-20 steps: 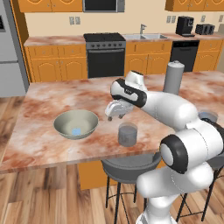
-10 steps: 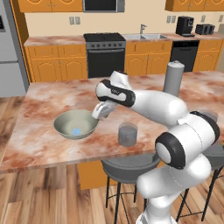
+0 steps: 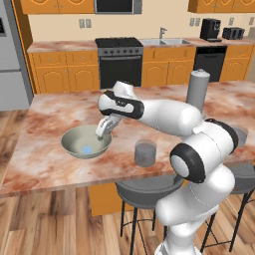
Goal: There are four ice cubes in the ice bowl. Place two ice cubes in each glass of water.
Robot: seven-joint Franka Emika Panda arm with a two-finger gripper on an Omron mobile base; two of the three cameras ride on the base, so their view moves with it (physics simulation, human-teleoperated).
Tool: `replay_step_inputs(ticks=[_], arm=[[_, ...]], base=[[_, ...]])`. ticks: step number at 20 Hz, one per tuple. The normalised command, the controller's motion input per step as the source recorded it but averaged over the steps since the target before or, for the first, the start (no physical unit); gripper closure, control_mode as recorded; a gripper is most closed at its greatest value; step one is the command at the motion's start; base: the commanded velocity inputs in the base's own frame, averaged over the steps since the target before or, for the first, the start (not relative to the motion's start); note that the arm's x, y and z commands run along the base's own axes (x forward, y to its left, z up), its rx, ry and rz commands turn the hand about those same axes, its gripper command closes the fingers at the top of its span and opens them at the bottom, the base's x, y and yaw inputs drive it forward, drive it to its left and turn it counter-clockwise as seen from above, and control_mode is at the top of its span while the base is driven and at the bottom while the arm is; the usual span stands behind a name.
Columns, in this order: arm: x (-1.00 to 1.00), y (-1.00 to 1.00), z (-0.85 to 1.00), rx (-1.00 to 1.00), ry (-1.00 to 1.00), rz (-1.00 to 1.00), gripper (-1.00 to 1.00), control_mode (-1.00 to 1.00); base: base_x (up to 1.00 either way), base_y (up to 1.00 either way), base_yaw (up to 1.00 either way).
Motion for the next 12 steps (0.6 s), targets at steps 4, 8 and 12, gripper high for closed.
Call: replay_step_inputs(ticks=[4,8,12], arm=[[0.18,0.29,-0.03,0.00,0.00,0.12,-1.00,-1.00],[0.13,0.28,-0.13,0.00,0.00,0.08,-1.00,-1.00],[0.10,0.23,-0.24,0.00,0.00,0.06,-1.00,-1.00]], base=[[0.00,0.00,0.00],[0.00,0.00,0.00],[0.00,0.00,0.00]])
